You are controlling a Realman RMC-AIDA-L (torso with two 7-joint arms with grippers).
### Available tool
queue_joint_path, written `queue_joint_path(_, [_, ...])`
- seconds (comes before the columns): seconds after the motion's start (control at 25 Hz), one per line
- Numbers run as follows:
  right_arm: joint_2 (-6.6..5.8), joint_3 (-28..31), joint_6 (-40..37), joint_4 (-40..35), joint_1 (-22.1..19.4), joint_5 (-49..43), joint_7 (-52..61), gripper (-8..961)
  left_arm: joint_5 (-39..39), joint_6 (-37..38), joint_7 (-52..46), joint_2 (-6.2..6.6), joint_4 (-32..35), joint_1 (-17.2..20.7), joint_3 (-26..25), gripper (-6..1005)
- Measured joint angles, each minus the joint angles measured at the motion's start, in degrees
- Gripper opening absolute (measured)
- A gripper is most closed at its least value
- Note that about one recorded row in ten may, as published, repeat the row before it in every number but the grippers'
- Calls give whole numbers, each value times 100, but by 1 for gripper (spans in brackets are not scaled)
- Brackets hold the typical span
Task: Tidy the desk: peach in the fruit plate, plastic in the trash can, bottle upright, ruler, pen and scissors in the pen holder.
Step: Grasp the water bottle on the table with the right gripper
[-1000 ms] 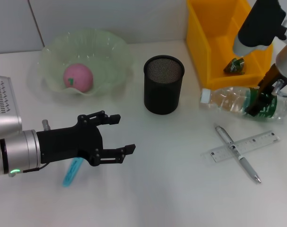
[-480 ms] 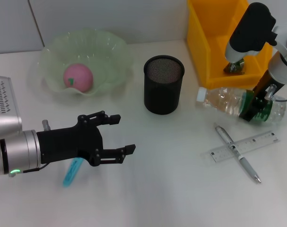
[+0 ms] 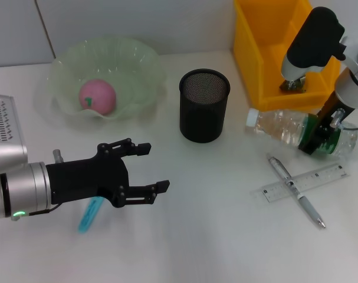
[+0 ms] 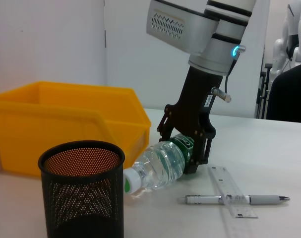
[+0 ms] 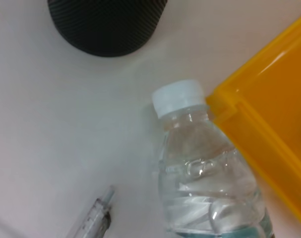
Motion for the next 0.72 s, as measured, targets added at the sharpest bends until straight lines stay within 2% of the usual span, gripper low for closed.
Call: queue_joint_path(0.72, [7,-4,233,312,83,-1,17,826,1,17,0,-6,0,-15,0,863])
